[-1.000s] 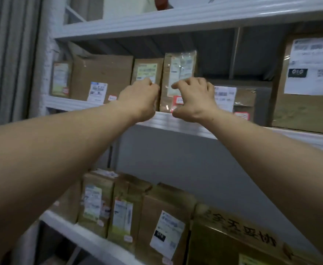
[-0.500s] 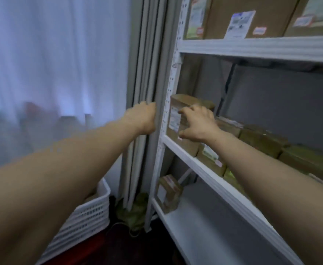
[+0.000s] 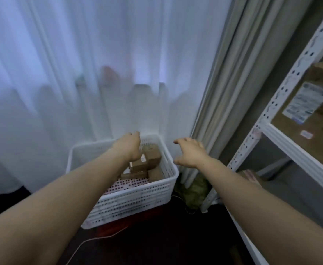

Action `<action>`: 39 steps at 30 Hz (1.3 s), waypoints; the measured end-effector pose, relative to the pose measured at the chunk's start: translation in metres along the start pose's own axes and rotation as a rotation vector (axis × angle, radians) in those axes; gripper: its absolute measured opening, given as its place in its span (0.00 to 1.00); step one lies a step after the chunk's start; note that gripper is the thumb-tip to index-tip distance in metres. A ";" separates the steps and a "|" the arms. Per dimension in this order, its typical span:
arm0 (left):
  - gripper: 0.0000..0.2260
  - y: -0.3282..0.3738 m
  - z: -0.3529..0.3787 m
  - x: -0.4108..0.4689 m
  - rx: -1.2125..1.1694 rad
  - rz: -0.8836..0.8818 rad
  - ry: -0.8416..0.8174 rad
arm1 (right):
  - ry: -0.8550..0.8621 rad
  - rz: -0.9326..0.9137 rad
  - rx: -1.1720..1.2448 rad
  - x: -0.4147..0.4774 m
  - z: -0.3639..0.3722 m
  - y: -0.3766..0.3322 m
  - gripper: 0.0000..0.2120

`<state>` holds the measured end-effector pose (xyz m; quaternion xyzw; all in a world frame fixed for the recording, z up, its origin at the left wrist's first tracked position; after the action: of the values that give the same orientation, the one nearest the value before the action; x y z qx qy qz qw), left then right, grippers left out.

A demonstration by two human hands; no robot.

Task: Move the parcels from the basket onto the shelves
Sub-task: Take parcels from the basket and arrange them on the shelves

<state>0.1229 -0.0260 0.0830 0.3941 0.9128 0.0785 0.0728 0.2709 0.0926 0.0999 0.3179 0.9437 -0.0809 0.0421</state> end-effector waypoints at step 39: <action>0.45 -0.308 0.449 0.377 -0.927 -1.222 -0.173 | -0.591 -0.197 0.240 0.478 0.467 -0.077 0.19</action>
<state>-0.2640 0.0796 -0.4440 -0.2462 0.8330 0.3676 0.3321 -0.1425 0.2325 -0.4122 0.1905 0.9006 -0.2838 0.2683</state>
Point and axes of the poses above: each hand's wrist, its own x-axis towards the middle knuckle, its own z-axis out of the palm, y = z × x, the point moved 3 cm from there along x, towards the middle knuckle, and after that the axes turned 5 degrees about y, right-handed, at the moved point
